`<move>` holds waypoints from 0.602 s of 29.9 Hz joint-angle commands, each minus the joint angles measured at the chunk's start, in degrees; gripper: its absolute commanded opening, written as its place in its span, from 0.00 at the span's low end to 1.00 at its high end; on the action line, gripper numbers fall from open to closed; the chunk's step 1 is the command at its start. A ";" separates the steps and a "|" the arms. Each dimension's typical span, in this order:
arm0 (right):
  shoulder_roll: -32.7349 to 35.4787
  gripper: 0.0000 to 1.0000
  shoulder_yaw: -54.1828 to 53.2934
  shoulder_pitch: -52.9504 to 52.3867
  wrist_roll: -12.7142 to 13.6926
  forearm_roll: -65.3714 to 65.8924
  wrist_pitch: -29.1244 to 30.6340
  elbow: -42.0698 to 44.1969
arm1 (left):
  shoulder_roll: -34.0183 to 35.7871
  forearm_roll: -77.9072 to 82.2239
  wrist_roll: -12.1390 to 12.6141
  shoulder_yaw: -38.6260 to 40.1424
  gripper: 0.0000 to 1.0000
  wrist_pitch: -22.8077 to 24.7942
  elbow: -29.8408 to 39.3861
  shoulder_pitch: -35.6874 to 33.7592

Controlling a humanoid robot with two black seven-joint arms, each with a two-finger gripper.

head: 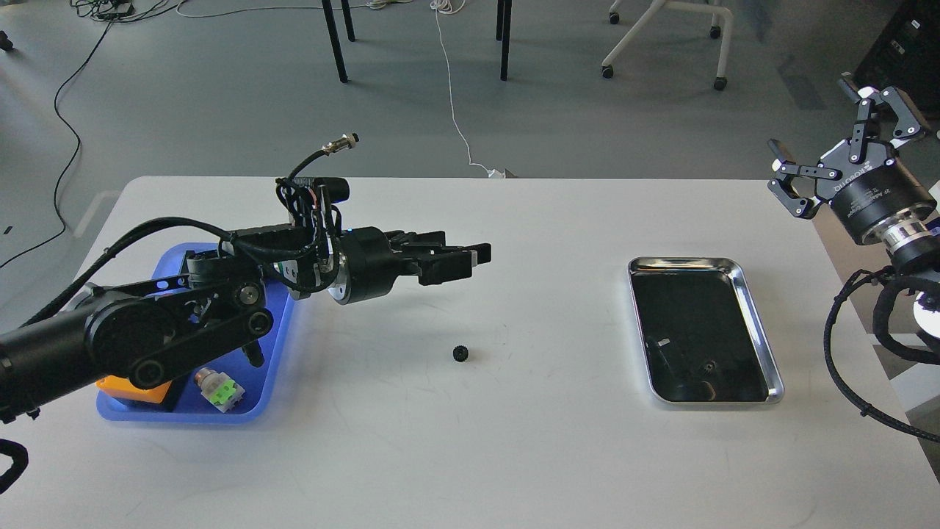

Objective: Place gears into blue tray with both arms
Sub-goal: 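Reach the left gripper out toward the black ring on the table, then lower the left gripper onto the black ring and close it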

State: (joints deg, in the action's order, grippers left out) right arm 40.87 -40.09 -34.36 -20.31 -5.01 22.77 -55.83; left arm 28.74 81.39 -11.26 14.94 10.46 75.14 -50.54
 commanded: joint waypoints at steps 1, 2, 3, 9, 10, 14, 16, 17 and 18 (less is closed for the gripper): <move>0.87 0.98 -3.38 11.57 -5.04 -0.61 5.23 -1.38 | -3.82 34.62 -0.34 -11.05 0.98 -6.62 0.01 4.35; 0.88 0.98 -3.41 11.69 -5.09 -0.62 5.23 -1.39 | -3.86 34.97 -0.34 -11.16 0.98 -6.68 0.01 4.40; 0.88 0.98 -3.41 11.69 -5.09 -0.62 5.23 -1.39 | -3.86 34.97 -0.34 -11.16 0.98 -6.68 0.01 4.40; 0.88 0.98 -3.41 11.69 -5.09 -0.62 5.23 -1.39 | -3.86 34.97 -0.34 -11.16 0.98 -6.68 0.01 4.40; 0.88 0.98 -3.41 11.69 -5.09 -0.62 5.23 -1.39 | -3.86 34.97 -0.34 -11.16 0.98 -6.68 0.01 4.40; 0.88 0.98 -3.41 11.69 -5.09 -0.62 5.23 -1.39 | -3.86 34.97 -0.34 -11.16 0.98 -6.68 0.01 4.40; 0.88 0.98 -3.41 11.69 -5.09 -0.62 5.23 -1.39 | -3.86 34.97 -0.34 -11.16 0.98 -6.68 0.01 4.40; 0.88 0.98 -3.41 11.69 -5.09 -0.62 5.23 -1.39 | -3.86 34.97 -0.34 -11.16 0.98 -6.68 0.01 4.40; 0.88 0.98 -3.41 11.69 -5.09 -0.62 5.23 -1.39 | -3.86 34.97 -0.34 -11.16 0.98 -6.68 0.01 4.40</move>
State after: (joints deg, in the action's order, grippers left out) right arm 41.76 -43.53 -22.66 -25.41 -5.63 28.02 -57.22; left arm 24.86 116.37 -11.61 3.78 3.77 75.14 -46.14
